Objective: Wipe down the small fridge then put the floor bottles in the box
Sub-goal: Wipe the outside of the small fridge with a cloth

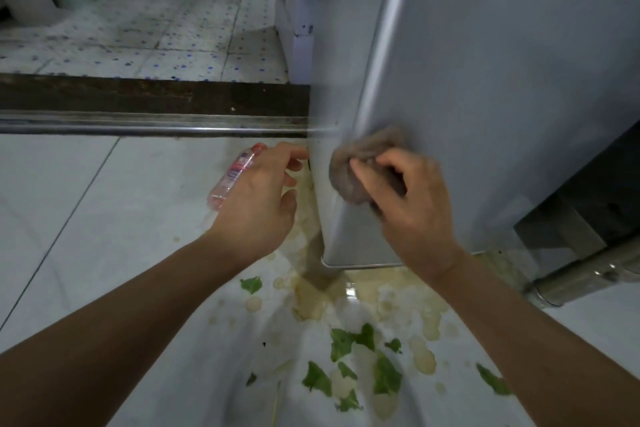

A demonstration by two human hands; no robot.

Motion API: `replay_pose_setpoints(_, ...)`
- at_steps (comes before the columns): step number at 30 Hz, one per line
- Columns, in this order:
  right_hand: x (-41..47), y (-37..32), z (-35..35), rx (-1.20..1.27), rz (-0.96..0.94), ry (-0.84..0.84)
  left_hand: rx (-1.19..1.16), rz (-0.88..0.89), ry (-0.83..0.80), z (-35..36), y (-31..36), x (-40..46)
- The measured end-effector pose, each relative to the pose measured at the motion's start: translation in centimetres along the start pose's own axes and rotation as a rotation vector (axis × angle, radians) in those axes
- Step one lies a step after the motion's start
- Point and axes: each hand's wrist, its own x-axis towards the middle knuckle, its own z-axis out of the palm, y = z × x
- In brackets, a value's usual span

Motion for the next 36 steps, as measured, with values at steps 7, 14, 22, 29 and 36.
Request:
replay_pose_setpoints(7,0.7,-0.5,1.4,-0.406,-0.285,0.224,-0.009,-0.047,-0.001,0.6,-1.3,-0.6)
replay_pose_setpoints(14,-6.3,0.4,6.5,-0.517,-0.43,-0.088,-0.005,-0.024,-0.04,1.9,-2.1,-1.1)
replay_pose_setpoints(22,-6.6,0.0,4.1,-0.535,-0.456,-0.233,-0.019,0.029,-0.067,2.4,-1.3,-1.5)
replay_pose_setpoints(29,-1.1,2.7,-3.0,-0.312,-0.027,-0.108,0.026,-0.013,-0.072,4.0,0.0,-0.6)
replay_pose_setpoints(36,-9.0,6.8,1.0,-0.286,-0.177,-0.472,-0.025,-0.083,-0.105,6.6,-0.1,0.1)
